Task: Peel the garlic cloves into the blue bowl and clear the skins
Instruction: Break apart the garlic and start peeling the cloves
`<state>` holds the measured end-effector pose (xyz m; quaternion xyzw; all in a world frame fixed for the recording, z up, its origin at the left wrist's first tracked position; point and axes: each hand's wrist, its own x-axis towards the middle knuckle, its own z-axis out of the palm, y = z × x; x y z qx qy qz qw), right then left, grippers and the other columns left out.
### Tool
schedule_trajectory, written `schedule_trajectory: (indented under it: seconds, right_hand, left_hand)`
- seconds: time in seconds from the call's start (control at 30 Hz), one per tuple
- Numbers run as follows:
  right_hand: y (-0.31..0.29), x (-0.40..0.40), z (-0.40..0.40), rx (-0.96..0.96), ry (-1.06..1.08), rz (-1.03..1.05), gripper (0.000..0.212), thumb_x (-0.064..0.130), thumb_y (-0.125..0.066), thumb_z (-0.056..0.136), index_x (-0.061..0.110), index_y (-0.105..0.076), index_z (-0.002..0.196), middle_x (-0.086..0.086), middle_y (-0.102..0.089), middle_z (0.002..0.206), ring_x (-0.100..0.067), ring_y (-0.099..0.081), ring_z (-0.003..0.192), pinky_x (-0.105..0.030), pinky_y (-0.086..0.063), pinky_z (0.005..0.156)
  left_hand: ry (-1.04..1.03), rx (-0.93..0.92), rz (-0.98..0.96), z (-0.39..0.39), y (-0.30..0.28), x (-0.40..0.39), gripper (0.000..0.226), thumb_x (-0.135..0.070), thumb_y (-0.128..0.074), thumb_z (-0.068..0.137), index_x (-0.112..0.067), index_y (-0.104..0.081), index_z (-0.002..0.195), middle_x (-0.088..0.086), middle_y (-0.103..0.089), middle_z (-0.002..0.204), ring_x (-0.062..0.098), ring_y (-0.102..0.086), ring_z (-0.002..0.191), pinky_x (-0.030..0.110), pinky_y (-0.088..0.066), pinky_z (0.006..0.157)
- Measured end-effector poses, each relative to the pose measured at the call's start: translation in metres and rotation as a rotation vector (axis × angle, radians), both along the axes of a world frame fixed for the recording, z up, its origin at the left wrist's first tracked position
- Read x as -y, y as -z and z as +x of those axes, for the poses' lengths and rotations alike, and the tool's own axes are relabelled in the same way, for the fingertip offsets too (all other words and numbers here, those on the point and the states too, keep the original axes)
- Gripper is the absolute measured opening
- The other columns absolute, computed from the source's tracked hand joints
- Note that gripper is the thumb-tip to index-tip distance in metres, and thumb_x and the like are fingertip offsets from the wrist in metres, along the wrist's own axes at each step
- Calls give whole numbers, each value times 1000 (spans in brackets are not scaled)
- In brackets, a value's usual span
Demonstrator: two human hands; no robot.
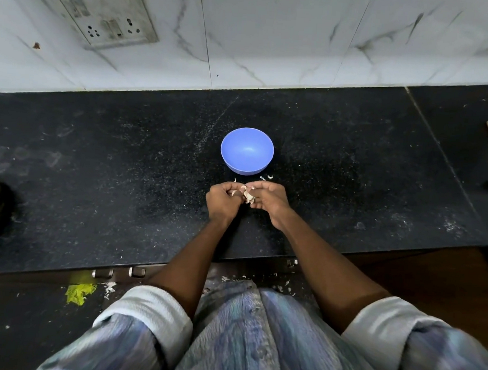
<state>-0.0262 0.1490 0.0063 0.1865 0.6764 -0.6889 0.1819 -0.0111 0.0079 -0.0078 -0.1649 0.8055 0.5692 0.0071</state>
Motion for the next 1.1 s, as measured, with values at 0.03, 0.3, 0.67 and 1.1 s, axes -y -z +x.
schedule_trajectory:
  seconds: [0.03, 0.3, 0.67, 1.1]
  right_hand:
    - [0, 1, 0, -8, -5, 14, 12, 6, -74, 89, 9, -79, 100, -11, -79, 92, -13, -70, 74, -27, -57, 67]
    - [2, 11, -3, -37, -5, 172, 6, 6, -74, 82, 8, -79, 84, -9, -78, 82, -16, -68, 67, -26, -55, 59]
    - [5, 9, -8, -35, -7, -8, 20, -4, -70, 91, 3, -77, 108, -11, -77, 103, -18, -72, 95, -27, -61, 82]
    - [-1, 3, -2, -8, 30, -126, 23, -3, -76, 88, 2, -73, 110, -16, -78, 104, -24, -76, 97, -32, -63, 84]
  left_hand:
    - [-7, -2, -16, 0, 0, 1, 18, -8, -77, 91, -24, -81, 86, -5, -78, 75, 16, -76, 72, 38, -65, 75]
    - [26, 7, -102, 2, 3, 8, 18, -10, -72, 92, -21, -85, 98, -6, -80, 86, 13, -76, 81, 38, -63, 85]
    - [-56, -46, -193, 4, 0, 20, 46, 11, -57, 88, -21, -83, 110, -5, -81, 105, 9, -74, 95, 32, -61, 92]
    - [105, -135, -25, 0, -9, 11, 26, -12, -86, 86, -13, -81, 112, 0, -79, 103, 10, -75, 84, 23, -61, 80]
